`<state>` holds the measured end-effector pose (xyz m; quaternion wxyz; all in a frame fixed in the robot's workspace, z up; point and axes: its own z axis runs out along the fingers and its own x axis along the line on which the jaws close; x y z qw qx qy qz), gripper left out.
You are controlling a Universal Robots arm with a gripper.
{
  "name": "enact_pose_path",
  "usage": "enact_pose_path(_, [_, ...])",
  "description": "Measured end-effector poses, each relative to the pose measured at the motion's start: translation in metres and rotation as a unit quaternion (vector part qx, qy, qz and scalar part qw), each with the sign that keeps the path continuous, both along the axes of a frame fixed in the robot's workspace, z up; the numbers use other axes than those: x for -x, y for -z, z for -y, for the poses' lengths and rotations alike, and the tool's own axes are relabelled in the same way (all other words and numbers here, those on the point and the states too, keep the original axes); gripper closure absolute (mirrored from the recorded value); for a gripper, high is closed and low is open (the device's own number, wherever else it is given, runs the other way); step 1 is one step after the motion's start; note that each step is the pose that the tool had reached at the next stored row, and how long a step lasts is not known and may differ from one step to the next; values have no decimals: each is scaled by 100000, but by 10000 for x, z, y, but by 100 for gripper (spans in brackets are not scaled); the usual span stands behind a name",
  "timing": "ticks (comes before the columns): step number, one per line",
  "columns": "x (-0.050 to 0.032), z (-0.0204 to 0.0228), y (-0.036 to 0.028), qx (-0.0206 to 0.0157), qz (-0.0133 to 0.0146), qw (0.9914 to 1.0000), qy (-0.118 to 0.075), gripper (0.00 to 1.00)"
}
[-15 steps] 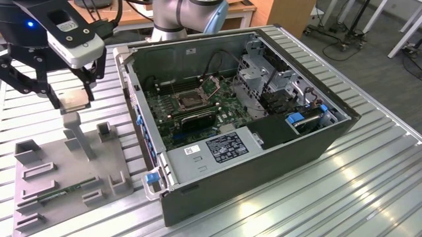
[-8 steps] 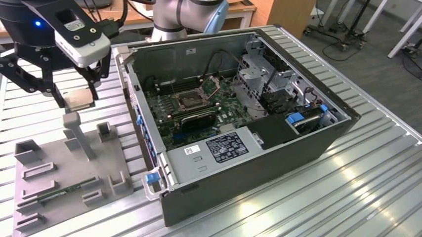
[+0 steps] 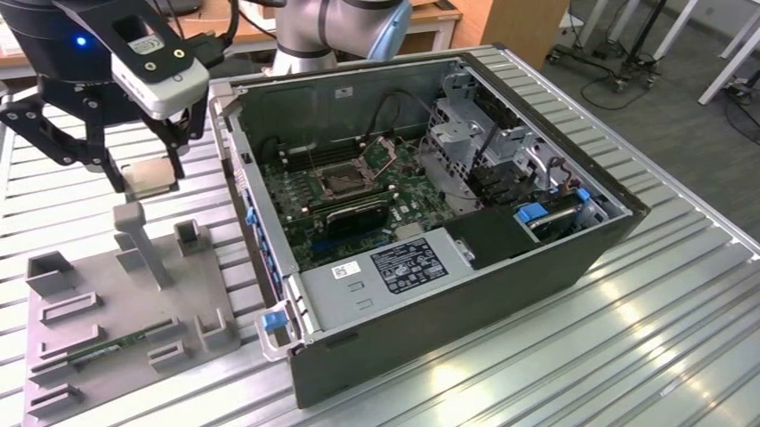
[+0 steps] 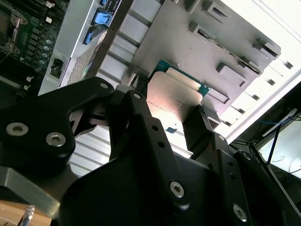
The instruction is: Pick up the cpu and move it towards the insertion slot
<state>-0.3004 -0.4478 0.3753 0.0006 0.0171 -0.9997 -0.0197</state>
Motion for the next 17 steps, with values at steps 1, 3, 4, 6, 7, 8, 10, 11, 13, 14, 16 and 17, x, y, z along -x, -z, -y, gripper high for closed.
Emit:
enact_pose_path(1, [-9, 0, 0, -2, 1, 100000, 0, 45])
enact_pose_path(3, [-27, 0, 0, -2, 1, 100000, -3, 45])
enact_pose_path(4, [-37, 0, 0, -5, 3, 100000, -1, 45])
enact_pose_path(6, [-57, 0, 0, -3, 2, 100000, 1, 45])
enact_pose_path(7, [-67, 0, 0, -2, 1, 100000, 0, 45])
enact_pose_path(8, [-77, 0, 0, -2, 2, 100000, 1, 45])
enact_pose_path(10, [-98, 0, 0, -3, 3, 100000, 2, 45])
enact_pose_path(11, [-109, 0, 0, -5, 4, 100000, 2, 45])
enact_pose_path(13, [-130, 0, 0, -2, -1, 100000, 0, 45])
enact_pose_path(14, [-140, 0, 0, -2, 1, 100000, 2, 45])
enact_pose_path(16, [-161, 0, 0, -3, 4, 100000, -1, 45])
enact_pose_path(17, [-171, 0, 1, -6, 6, 100000, 1, 45])
